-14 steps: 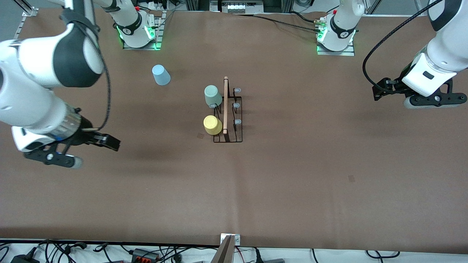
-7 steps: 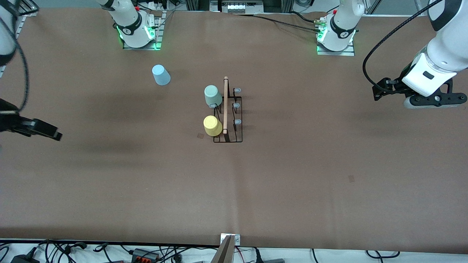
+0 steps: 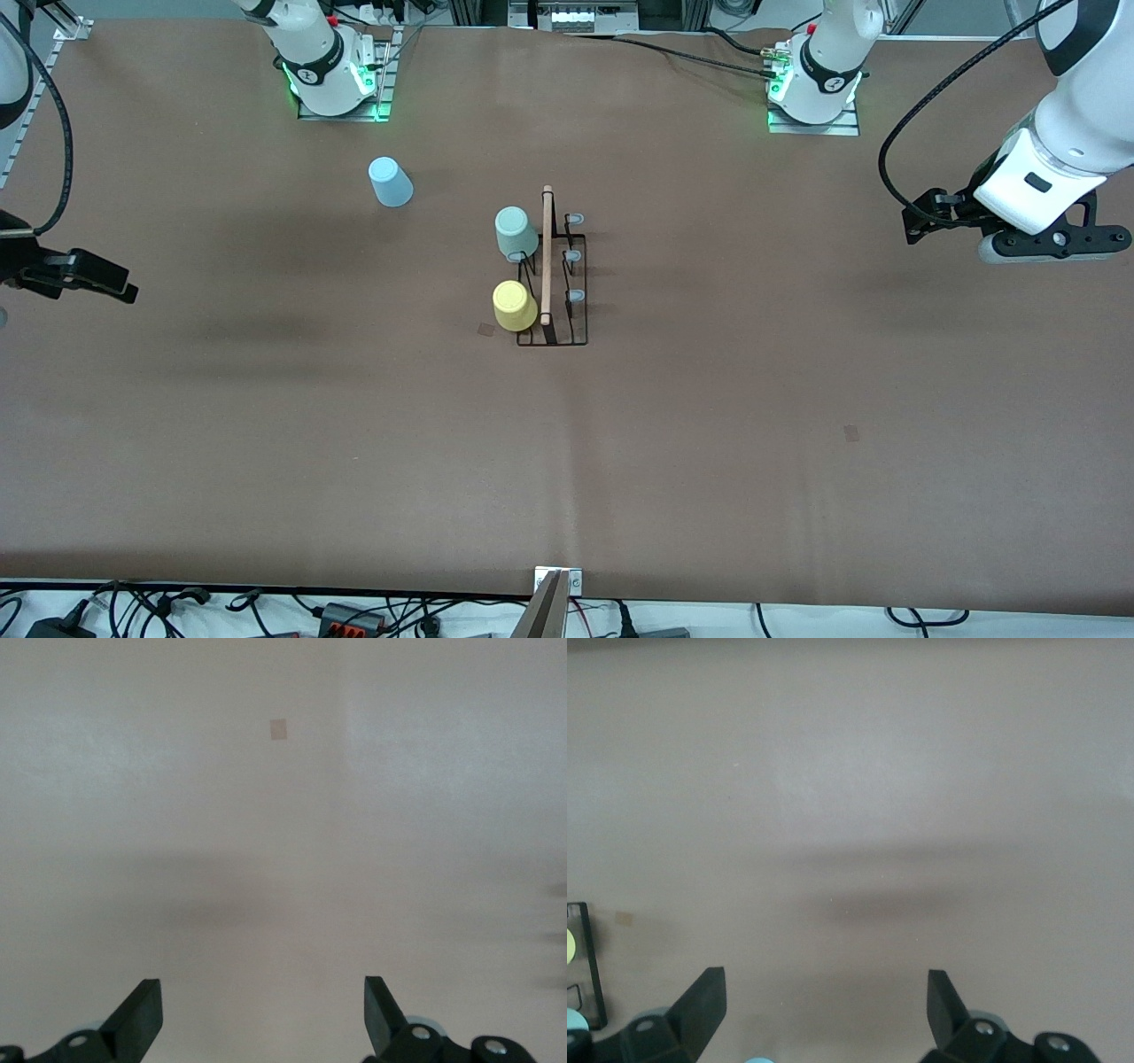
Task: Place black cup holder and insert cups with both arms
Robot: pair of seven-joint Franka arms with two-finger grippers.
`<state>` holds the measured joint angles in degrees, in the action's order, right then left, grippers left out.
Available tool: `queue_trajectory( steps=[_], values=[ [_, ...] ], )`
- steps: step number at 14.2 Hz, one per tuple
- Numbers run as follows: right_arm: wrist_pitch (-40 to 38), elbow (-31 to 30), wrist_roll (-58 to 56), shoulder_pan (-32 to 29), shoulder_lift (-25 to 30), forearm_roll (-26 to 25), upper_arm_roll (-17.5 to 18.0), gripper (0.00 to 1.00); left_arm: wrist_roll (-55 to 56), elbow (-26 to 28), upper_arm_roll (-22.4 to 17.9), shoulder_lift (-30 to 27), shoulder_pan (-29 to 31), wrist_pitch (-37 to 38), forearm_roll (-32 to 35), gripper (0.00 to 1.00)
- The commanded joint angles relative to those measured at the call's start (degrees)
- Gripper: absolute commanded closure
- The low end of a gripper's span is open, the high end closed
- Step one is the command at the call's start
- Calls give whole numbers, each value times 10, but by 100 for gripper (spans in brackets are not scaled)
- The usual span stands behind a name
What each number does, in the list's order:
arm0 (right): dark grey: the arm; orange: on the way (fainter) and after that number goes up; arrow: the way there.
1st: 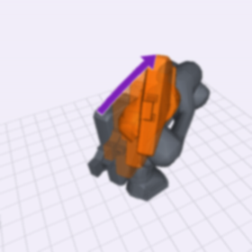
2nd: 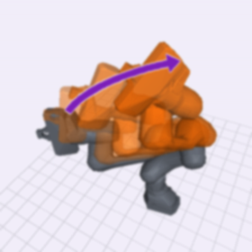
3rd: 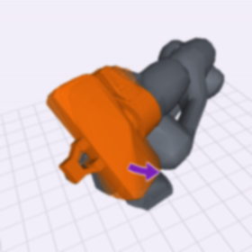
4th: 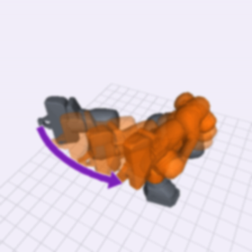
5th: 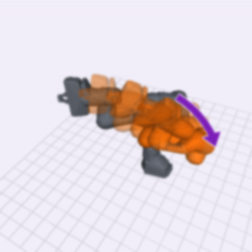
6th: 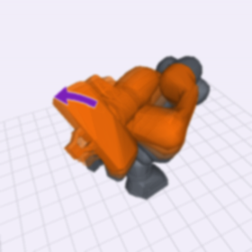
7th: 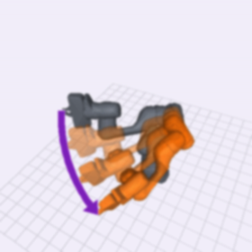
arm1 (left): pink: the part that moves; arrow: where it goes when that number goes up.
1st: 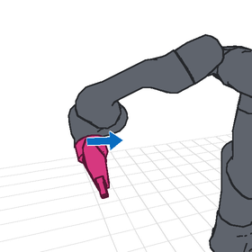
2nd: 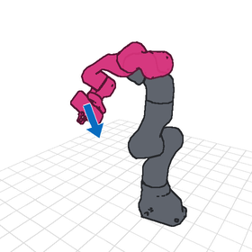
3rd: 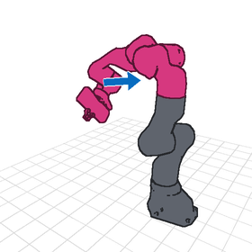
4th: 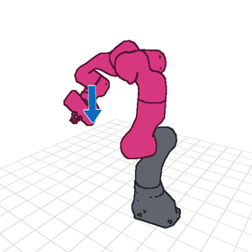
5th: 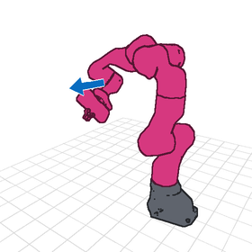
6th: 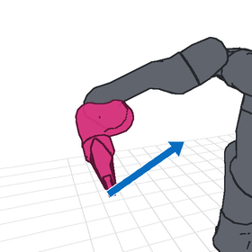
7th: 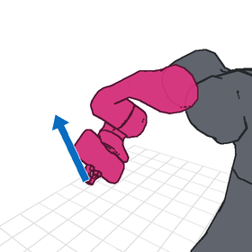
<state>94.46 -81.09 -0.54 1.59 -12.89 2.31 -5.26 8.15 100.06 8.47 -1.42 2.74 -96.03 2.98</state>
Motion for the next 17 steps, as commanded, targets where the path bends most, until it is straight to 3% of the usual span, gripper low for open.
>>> queue_trajectory(
  steps=[1,4,17],
  values=[
    [40,-114,-13,-2,83,-12,7,0,-31,-9,-3,-1,-1,11,-11,0],
    [56,-172,-12,-3,123,-13,8,0,-31,-9,-3,-1,-1,11,-11,0],
    [43,-164,-3,10,113,-27,10,0,-24,-9,-4,-2,-1,11,-11,0]
  ],
)
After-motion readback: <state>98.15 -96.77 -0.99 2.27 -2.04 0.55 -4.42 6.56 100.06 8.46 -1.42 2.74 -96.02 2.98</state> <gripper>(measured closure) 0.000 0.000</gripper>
